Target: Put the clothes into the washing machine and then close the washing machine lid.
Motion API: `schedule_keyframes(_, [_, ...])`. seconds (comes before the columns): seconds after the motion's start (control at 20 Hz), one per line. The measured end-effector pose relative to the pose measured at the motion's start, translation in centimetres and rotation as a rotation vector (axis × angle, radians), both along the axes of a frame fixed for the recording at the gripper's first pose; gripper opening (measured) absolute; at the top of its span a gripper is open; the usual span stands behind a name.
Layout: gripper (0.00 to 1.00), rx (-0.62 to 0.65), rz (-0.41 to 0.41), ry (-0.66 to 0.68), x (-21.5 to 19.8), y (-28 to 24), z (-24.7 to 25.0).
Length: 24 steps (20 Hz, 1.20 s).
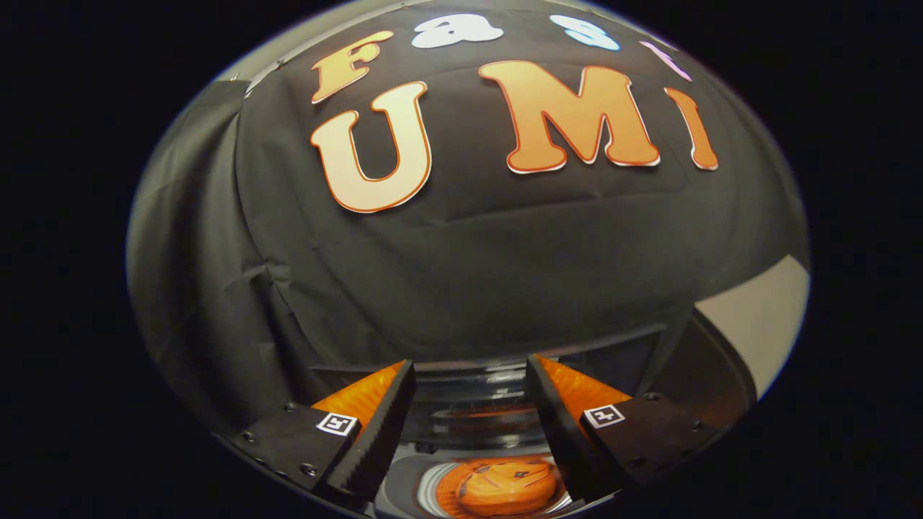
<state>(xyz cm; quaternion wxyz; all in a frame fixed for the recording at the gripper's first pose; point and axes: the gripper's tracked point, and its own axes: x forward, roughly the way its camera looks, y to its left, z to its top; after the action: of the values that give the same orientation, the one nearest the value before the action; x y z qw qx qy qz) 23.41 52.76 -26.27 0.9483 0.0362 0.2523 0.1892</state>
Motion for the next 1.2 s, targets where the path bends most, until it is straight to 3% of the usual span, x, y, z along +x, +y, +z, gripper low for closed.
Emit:
schedule_keyframes(0.4, [0.98,-0.077,-0.067,0.002,6.4,-2.0,-2.6])
schedule_keyframes(0.55, [0.97,-0.116,-0.052,-0.021,7.6,-2.2,-3.3])
schedule_keyframes(1.2, [0.98,-0.097,-0.041,-0.085,3.6,-3.8,-2.2])
